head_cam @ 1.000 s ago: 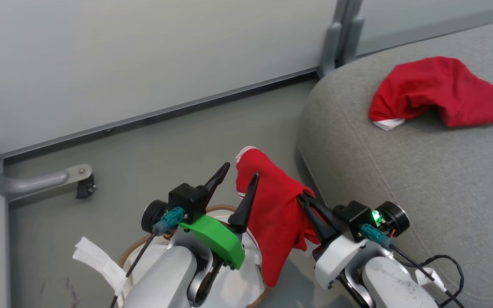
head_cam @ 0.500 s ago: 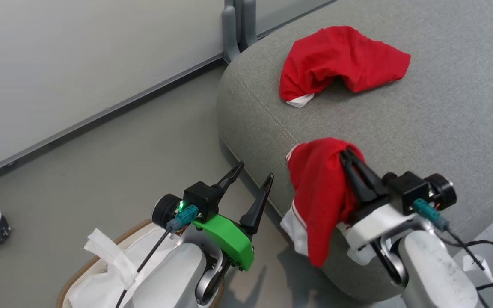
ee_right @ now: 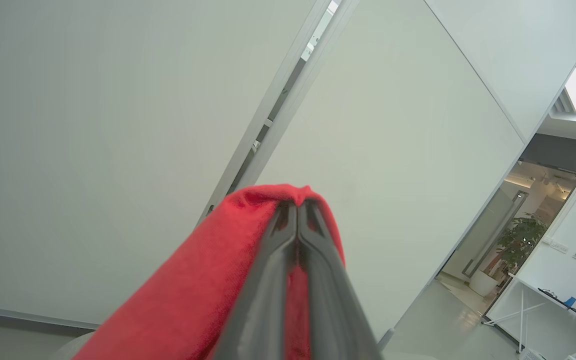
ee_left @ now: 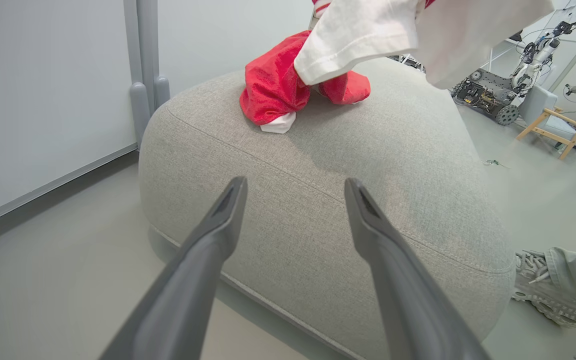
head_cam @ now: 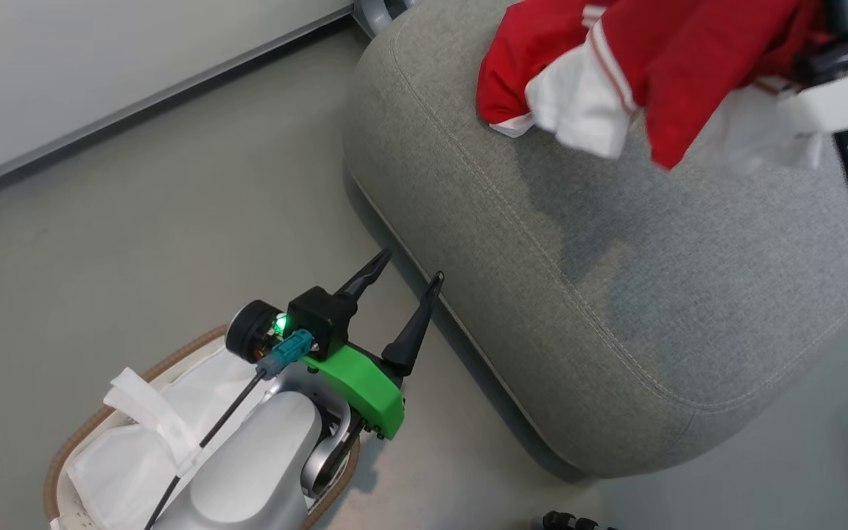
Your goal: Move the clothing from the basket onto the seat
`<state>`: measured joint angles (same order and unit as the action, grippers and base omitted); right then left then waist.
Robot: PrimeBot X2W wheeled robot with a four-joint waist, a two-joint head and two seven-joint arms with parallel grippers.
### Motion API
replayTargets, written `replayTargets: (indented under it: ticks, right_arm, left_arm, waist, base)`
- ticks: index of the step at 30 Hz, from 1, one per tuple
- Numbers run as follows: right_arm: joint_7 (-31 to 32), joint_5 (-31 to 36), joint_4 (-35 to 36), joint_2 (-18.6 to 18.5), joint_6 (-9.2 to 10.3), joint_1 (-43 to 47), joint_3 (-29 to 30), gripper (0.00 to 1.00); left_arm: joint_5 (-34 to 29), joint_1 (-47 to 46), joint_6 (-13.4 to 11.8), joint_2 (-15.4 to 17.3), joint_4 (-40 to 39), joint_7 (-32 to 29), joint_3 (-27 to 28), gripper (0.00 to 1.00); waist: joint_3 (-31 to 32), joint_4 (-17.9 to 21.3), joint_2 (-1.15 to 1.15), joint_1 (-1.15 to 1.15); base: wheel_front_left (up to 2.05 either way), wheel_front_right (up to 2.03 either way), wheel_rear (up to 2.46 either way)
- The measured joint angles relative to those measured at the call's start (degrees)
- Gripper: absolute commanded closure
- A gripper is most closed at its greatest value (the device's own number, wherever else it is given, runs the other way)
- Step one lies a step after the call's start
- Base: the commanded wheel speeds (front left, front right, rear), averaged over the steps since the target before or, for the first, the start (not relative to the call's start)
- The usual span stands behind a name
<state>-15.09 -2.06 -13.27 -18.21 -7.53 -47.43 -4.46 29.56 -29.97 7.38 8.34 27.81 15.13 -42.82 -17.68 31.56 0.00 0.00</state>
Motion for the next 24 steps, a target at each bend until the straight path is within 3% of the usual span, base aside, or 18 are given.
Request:
replayTargets:
  ticks: [6,12,15,24]
  right_arm:
    - [0.0,2.6,-6.9,-3.8,-0.01,-10.3,3.1,1.00]
    - [0.0,4.3,-15.2,-3.7,0.00,-15.3,10.1,1.00]
    - [0.0,9.2,-19.1,-3.2,-0.01,-15.2,11.7,1.00]
    - [0.0,14.9,-26.8,1.7,-0.01,-6.9,22.9,1.00]
  left_arm:
    - [-0.6,-2.9,0.0,2.2,-1.6,0.0,-1.9,0.00]
    - [-1.6,-7.2,0.0,3.9,-3.6,0.0,-4.5,0.00]
    - [-1.4,-9.5,0.0,5.1,-4.1,0.0,-5.5,0.00]
    - [0.4,-10.9,0.0,5.0,-4.3,0.0,-7.2,0.00]
  waist:
    - [-5.5,-0.9,0.00,0.00]
    - [-11.3,-2.8,0.00,0.00]
    - [-15.3,-4.4,0.00,0.01]
    - [-20.2,-9.4,0.00,0.01]
  base:
    - [0.00,0.00,0.00]
    - [0.00,0.00,0.00]
    - [0.00,0.00,0.00]
    - [0.00,0.00,0.00]
